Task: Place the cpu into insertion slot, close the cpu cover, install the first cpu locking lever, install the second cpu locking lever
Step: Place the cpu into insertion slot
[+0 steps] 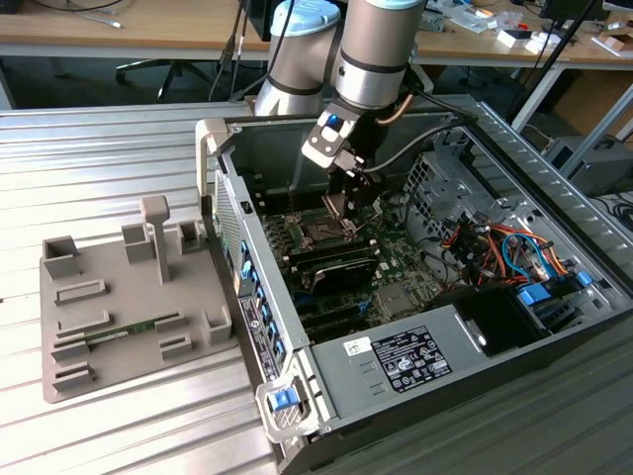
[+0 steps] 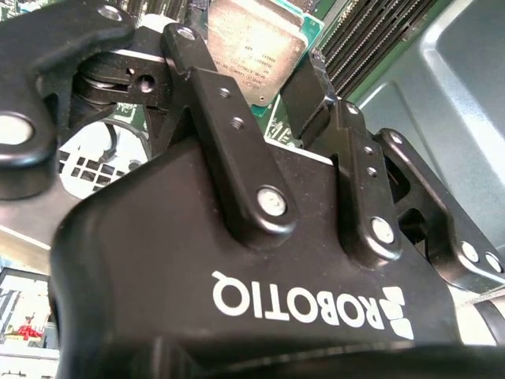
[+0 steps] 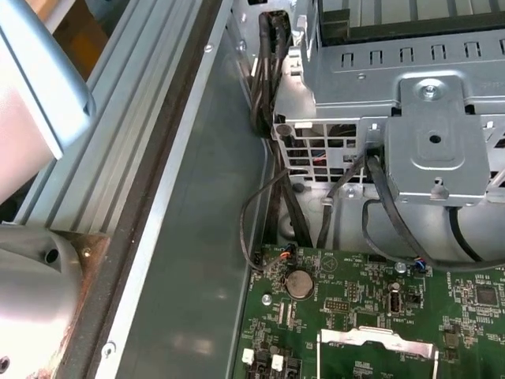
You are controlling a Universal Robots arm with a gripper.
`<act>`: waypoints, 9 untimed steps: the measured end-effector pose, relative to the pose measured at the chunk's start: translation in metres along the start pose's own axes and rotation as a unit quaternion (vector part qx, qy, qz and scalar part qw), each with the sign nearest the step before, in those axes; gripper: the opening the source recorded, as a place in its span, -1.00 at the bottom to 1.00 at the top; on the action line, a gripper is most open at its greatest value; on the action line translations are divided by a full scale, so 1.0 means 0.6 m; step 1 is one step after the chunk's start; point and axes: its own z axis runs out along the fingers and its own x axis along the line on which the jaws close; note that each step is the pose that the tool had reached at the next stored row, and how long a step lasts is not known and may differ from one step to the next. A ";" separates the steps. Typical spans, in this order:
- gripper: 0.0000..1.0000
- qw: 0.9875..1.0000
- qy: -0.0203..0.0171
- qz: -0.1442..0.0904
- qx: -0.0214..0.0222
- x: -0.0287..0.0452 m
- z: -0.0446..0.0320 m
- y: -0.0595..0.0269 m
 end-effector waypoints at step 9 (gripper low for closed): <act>0.08 1.000 0.000 0.000 0.000 0.000 0.003 -0.001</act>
